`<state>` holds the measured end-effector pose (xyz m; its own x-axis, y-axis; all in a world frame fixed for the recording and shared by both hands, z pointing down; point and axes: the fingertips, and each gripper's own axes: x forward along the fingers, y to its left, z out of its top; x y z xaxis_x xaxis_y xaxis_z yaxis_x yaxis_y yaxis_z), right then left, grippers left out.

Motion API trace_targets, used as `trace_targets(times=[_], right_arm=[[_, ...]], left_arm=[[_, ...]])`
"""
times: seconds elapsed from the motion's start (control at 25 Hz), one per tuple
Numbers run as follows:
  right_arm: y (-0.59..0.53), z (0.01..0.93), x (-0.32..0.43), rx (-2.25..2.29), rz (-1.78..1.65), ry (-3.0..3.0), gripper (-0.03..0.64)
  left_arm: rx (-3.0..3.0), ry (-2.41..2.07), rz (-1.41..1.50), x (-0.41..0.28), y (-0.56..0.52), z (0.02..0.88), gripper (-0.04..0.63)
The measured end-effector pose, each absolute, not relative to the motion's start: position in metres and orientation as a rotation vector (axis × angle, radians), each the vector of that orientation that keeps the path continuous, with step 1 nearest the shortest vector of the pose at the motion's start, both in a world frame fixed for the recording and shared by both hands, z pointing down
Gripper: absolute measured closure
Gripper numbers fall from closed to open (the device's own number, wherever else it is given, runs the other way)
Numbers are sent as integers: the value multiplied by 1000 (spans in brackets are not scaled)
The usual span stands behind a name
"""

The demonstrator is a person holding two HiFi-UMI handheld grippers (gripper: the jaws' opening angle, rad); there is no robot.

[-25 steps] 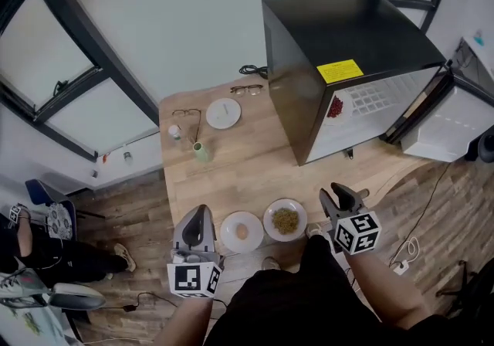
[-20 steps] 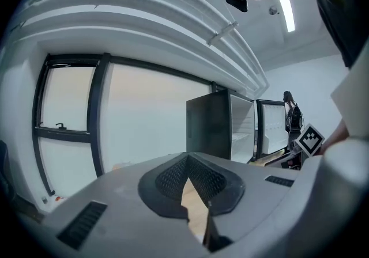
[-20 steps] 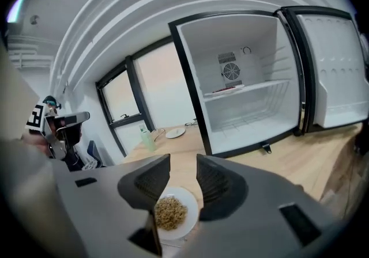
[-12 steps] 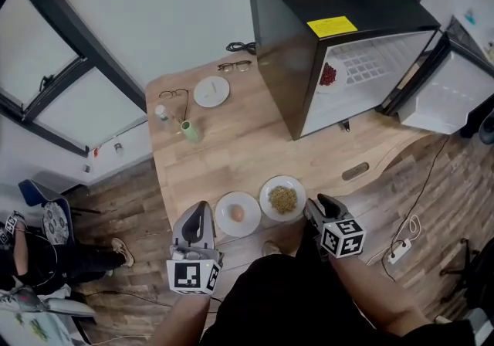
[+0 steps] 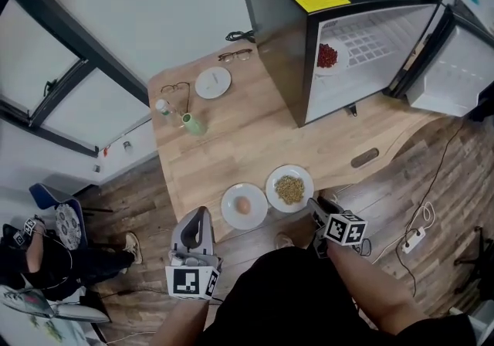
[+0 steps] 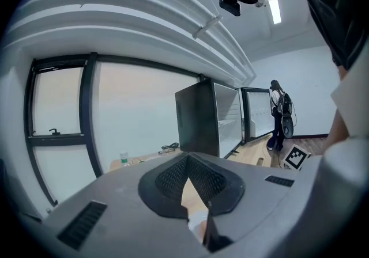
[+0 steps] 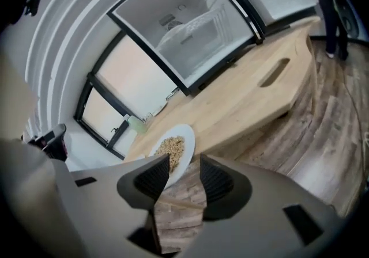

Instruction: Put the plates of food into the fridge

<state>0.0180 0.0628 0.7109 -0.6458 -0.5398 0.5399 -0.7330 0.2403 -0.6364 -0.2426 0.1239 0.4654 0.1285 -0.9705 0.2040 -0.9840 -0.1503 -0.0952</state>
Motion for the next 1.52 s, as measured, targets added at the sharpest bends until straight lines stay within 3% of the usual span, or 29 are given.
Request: trace_targets(times=[0.4,0.56,0.88,1.52], right_arm=[[58,734,1,1257,1616,-2215,458],[53,730,-8,1236,1650,-2244,531],[40,698,-15,1213,1781,-2334,583],[4,665,52,1357,1850,-2317,584]], left_arm=[[2295,-2020,378,-256,127,467,591],[2292,-2021,386,-259,124,468,591],[2295,-2021,383,-258,116,465,591],[2397,-1919,326,-204,56,458,591]])
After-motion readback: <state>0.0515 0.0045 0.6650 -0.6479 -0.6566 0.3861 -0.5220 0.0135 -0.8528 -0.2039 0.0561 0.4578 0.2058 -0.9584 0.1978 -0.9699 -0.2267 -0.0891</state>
